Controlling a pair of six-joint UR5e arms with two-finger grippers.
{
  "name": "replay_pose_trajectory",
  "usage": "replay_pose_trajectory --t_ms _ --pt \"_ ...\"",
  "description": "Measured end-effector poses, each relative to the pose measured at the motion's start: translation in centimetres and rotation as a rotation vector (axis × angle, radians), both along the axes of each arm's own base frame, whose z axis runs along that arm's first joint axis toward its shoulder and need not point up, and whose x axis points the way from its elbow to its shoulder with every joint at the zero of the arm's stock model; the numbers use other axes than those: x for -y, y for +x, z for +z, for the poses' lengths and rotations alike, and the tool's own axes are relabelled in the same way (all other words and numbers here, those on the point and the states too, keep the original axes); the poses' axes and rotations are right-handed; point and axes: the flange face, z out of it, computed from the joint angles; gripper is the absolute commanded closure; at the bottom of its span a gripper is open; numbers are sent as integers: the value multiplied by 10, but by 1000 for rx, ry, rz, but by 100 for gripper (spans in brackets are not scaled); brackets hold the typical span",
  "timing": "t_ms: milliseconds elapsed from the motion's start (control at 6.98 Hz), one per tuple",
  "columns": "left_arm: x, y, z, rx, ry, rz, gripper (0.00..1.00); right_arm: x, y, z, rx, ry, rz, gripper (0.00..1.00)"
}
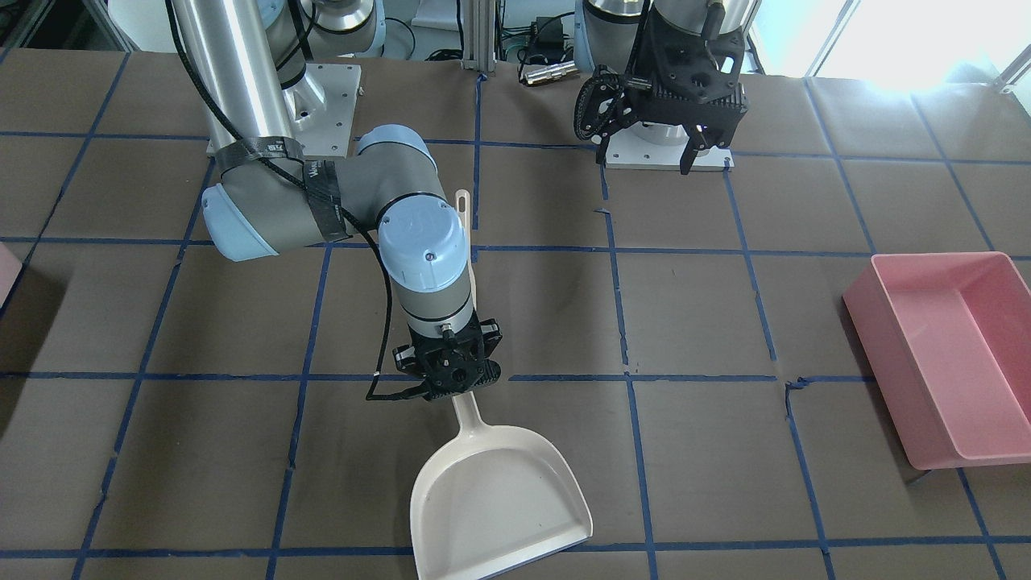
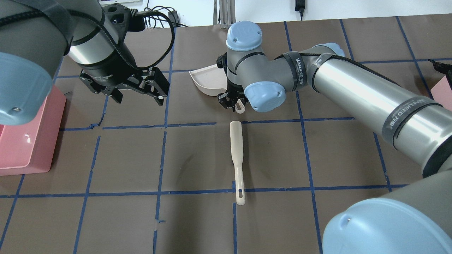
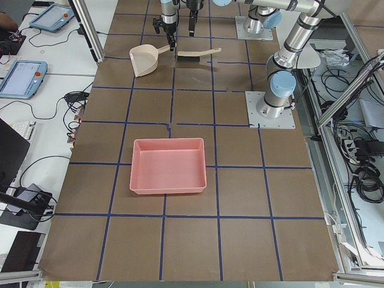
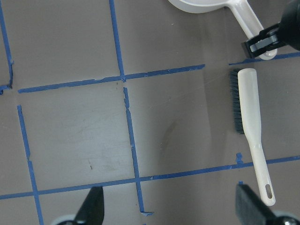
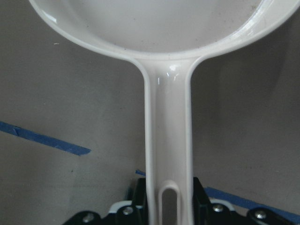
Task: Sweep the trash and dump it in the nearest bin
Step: 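Lower the dustpan beside the brush and open the right gripper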
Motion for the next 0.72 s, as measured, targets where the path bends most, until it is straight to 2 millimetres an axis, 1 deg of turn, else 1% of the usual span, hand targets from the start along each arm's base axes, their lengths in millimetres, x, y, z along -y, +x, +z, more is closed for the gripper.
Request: replay_pose_trajectory --t_ms 287,430,573,717 --pt "1 0 -1 0 -1 1 0 -3 4 3 10 7 -46 20" --pt "1 0 -2 0 -1 1 0 -4 6 3 11 8 -62 10" --pt "1 1 -2 0 -1 2 0 -2 4 3 11 4 -72 4" --pt "1 1 -2 0 -1 2 0 4 -4 7 13 -5 -86 2"
